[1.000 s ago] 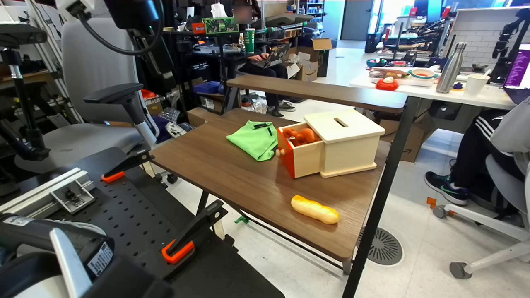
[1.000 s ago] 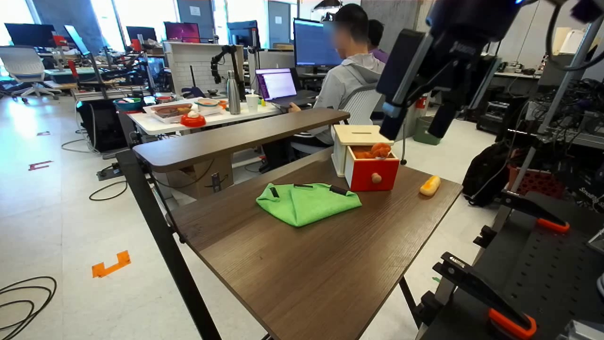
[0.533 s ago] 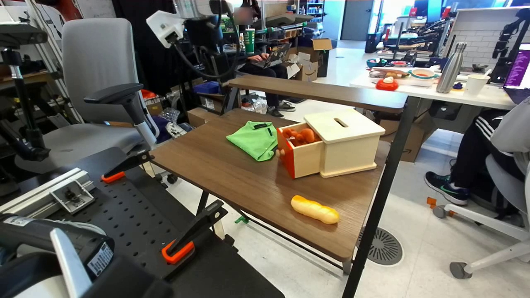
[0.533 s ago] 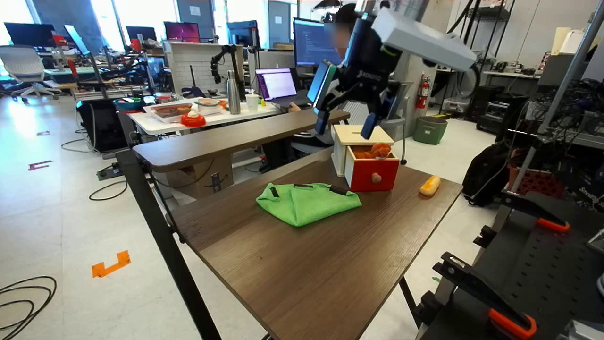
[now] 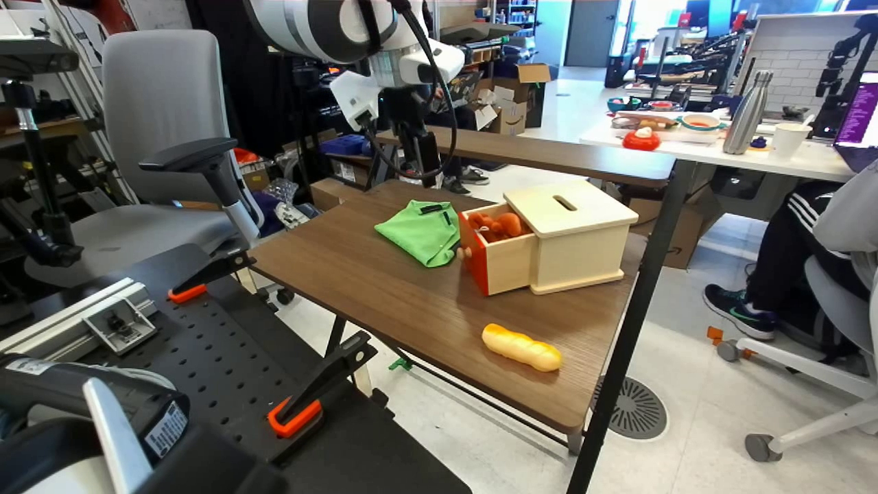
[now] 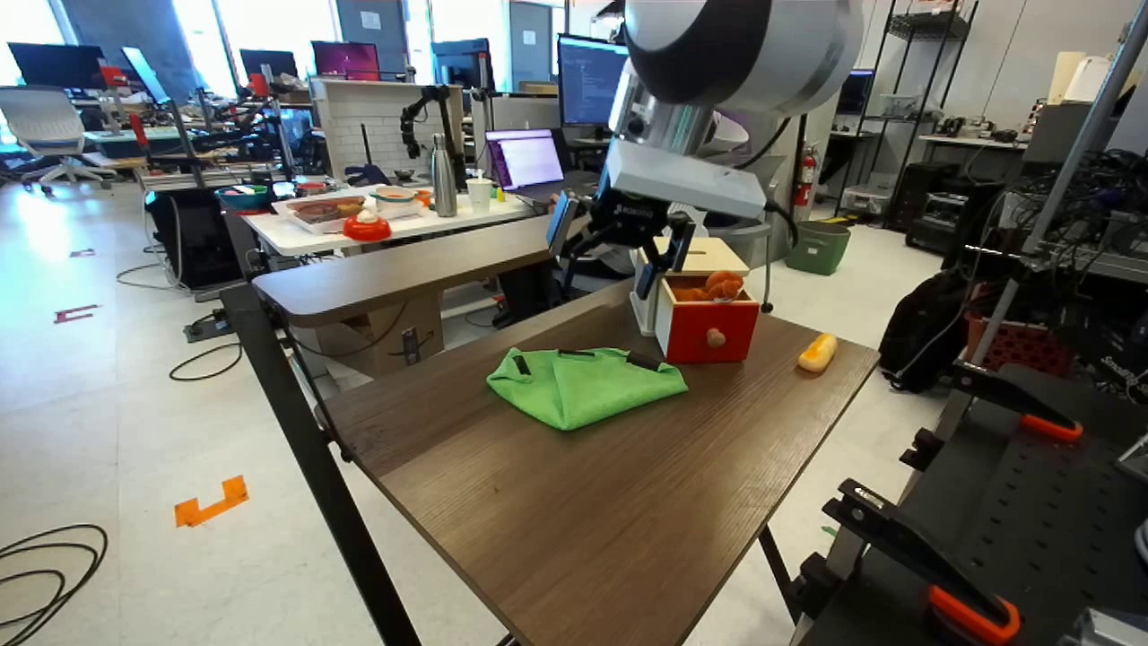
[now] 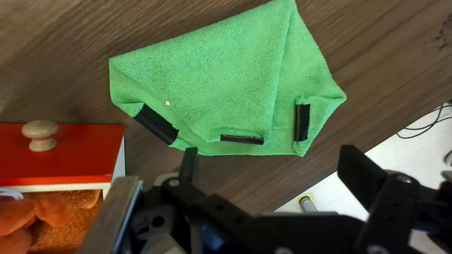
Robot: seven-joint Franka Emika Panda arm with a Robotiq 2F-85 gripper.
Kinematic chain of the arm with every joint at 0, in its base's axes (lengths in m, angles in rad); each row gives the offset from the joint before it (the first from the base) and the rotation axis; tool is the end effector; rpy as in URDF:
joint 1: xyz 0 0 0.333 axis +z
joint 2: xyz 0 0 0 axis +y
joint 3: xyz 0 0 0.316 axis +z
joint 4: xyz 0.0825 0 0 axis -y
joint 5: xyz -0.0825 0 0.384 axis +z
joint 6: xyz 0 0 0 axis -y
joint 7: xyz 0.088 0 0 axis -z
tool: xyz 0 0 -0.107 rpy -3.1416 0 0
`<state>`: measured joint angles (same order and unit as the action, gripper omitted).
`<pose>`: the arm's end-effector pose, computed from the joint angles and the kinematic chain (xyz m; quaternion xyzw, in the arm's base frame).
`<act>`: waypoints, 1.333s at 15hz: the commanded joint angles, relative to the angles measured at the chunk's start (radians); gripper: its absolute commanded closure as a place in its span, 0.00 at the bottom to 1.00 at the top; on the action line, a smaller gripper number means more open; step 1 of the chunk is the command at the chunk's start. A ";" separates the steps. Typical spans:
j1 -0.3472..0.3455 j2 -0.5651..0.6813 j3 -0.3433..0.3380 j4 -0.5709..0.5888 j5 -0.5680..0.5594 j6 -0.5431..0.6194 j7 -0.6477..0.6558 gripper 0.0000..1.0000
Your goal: Move the green towel forward
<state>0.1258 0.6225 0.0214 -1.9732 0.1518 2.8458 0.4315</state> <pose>0.6268 0.0843 0.1740 -0.9688 0.2114 -0.1084 0.0708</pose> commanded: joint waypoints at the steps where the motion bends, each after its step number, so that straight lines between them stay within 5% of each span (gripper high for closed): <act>1: 0.044 0.145 -0.053 0.151 0.015 0.003 0.038 0.00; 10: 0.075 0.345 -0.077 0.346 0.011 -0.094 0.049 0.00; 20: 0.124 0.375 -0.092 0.334 -0.012 -0.259 0.075 0.00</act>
<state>0.2130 0.9822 -0.0496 -1.6324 0.1503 2.6445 0.4740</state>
